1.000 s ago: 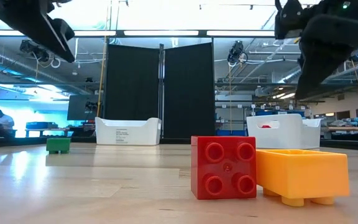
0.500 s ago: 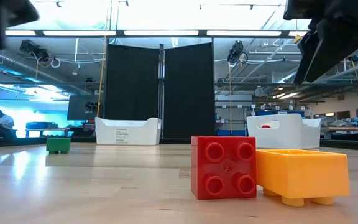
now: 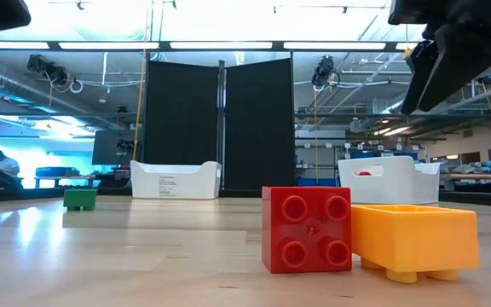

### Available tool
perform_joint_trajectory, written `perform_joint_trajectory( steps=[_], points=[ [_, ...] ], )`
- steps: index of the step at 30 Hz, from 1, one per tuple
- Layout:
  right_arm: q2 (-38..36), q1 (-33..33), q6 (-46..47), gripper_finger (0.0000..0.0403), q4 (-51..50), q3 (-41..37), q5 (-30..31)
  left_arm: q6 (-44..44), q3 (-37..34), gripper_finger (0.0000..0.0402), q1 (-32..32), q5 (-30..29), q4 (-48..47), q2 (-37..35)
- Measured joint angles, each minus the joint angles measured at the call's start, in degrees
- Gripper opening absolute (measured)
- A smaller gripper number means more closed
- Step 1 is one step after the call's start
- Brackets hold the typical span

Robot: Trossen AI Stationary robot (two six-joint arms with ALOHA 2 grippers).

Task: Sort blocks by size
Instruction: Put the orange 4 stud gamepiece into the bottom white bin

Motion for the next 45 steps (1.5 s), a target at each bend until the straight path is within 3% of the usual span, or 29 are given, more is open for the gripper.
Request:
perform_joint_trajectory(
  steps=[8,16,20,26,29,32,36,45],
  points=[
    [0.0,0.0,2.9,0.0373,0.9,0.0,0.2,0.3,0.0,0.0178,0.1,-2.0,-3.8,0.1],
    [0.0,0.0,3.5,0.0373,3.1,0.0,0.3,0.0,0.0,0.0253,0.1,-2.1,-7.9,0.1],
    [0.0,0.0,3.5,0.0373,3.1,0.0,0.5,-2.2,0.0,0.0281,0.0,-1.7,-5.7,0.1],
    [0.0,0.0,3.5,0.0373,3.9,0.0,2.3,-4.0,0.0,0.0289,-0.2,-0.6,-3.7,0.1],
    [0.0,0.0,3.5,0.0373,4.5,0.0,3.3,-11.9,0.0,0.0286,-0.8,-0.6,-6.1,0.3],
    [0.0,-0.1,3.5,0.0373,4.5,0.0,3.6,-27.4,-0.1,0.0285,-2.3,0.1,-8.6,1.3],
    [0.0,-0.4,3.5,0.0373,4.9,0.0,3.6,-46.7,-0.1,0.0285,-3.9,5.1,-8.4,4.4],
    [0.0,-0.8,3.0,0.0373,6.5,0.0,3.6,-68.1,-0.2,0.0285,-5.4,7.9,0.8,11.9]
  ],
)
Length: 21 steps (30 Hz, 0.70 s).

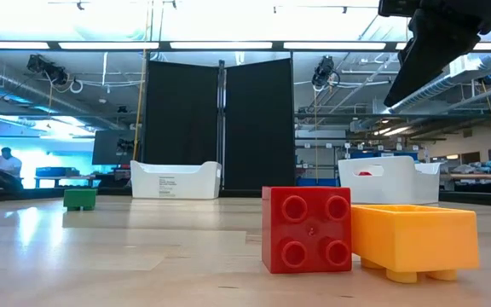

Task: Sort blocks by size
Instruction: Put the orange 4 stud gamepiece into the bottom white bin

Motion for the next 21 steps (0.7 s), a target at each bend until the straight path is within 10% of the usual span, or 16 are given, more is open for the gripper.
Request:
perform_joint_trajectory(
  steps=[21],
  points=[
    [0.0,0.0,-4.5,0.0373,0.4,0.0,0.0,-7.7,0.1,0.0284,-2.9,1.7,-5.8,1.8]
  ],
)
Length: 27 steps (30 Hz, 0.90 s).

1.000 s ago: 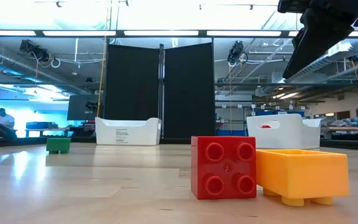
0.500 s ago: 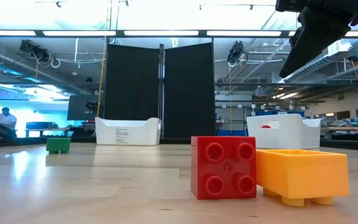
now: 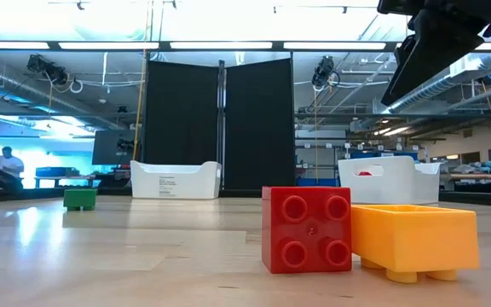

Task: Sort blocks by size
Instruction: Put the orange 4 stud gamepiece into the bottom white bin

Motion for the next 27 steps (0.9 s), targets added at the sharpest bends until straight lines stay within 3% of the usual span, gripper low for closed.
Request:
perform_joint_trajectory(
  steps=[11,27],
  points=[
    [0.0,0.0,-0.2,0.0373,2.1,0.0,0.0,7.1,0.0,0.0284,-1.2,1.1,3.8,0.0],
    [0.0,0.0,-0.1,0.0373,3.9,0.0,0.0,5.5,0.0,0.0284,-1.8,4.5,5.3,3.5]
  ],
)
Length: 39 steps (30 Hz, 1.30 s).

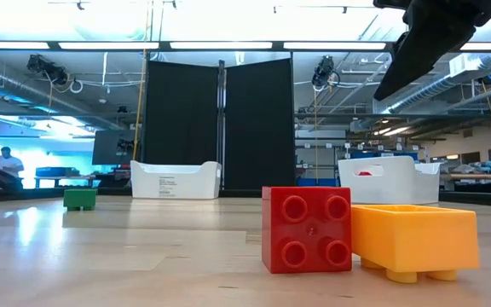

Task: Sort blocks by size
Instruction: Put the orange 4 stud gamepiece into the bottom white bin

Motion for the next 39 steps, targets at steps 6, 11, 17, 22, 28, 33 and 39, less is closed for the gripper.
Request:
perform_joint_trajectory(
  steps=[6,11,17,22,28,33,39],
  points=[
    [0.0,0.0,0.0,0.0373,1.2,0.0,0.0,0.0,0.0,0.0284,-0.3,0.2,1.2,0.3],
    [0.0,0.0,0.0,0.0373,1.7,0.0,0.0,0.0,0.0,0.0275,-0.5,1.2,0.5,0.5],
    [0.0,0.0,0.0,0.0373,2.0,0.0,0.0,0.0,0.0,0.0235,-0.5,0.4,0.0,0.5],
    [0.0,0.0,0.0,0.0373,2.0,0.0,0.0,0.0,0.0,0.0216,-0.4,0.3,0.2,0.5],
    [0.0,0.0,0.0,0.0373,2.1,0.0,0.0,0.0,0.0,0.0213,-0.4,0.8,0.2,0.5],
    [0.0,0.0,0.0,0.0373,2.0,0.0,0.0,0.0,0.0,0.0213,-0.3,0.8,0.2,0.5],
    [0.0,0.0,0.0,0.0373,2.0,0.0,0.0,1.3,0.0,0.0212,0.4,-0.8,-0.2,0.4]
  ],
)
